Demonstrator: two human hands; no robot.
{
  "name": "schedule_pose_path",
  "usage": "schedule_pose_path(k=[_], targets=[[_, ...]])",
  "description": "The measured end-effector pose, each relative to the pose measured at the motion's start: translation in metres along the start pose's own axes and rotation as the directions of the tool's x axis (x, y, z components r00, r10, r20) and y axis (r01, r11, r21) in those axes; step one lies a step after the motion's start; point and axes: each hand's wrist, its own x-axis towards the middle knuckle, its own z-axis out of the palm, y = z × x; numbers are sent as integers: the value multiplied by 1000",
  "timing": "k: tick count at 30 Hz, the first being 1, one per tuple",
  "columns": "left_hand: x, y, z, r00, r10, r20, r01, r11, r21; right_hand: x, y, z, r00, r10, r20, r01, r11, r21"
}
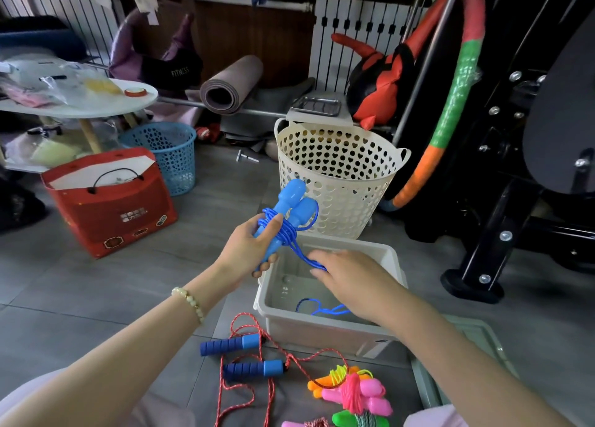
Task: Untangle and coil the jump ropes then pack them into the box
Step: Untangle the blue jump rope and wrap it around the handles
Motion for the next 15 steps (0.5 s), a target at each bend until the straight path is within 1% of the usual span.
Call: schedule_pose_path(k=[1, 3, 5, 7, 9, 11, 12, 13, 15], targets=[[0, 0, -1, 1000, 14, 9, -14, 999, 36, -1, 0, -6, 999, -12, -34, 12, 1000, -12], [1, 1, -3, 998, 35, 61, -42, 992, 120, -3, 3, -20, 994, -9, -107, 11, 1000, 15], [0, 5, -5, 985, 18, 171, -56, 973, 223, -5, 11, -30, 975, -21, -222, 44, 994, 98], [-4, 9, -6, 945, -24, 328, -80, 951, 299, -4, 19, -32, 951, -25, -310, 93, 974, 208], [-10, 14, -7, 879, -54, 473, -114, 940, 320, -2, 24, -31, 935, -2, -354, 123, 939, 320], [-15, 20, -10, 822, -67, 565, -137, 941, 310, 1, 26, -31, 926, 49, -374, 145, 870, 472], [-17, 22, -12, 799, -70, 597, -156, 935, 319, 1, 25, -31, 928, 58, -368, 152, 843, 516], [-20, 24, -11, 782, -77, 619, -184, 920, 346, 2, 24, -31, 934, 45, -353, 159, 836, 526], [-25, 24, -8, 771, -76, 632, -257, 871, 418, 2, 18, -30, 958, -2, -288, 156, 845, 512]])
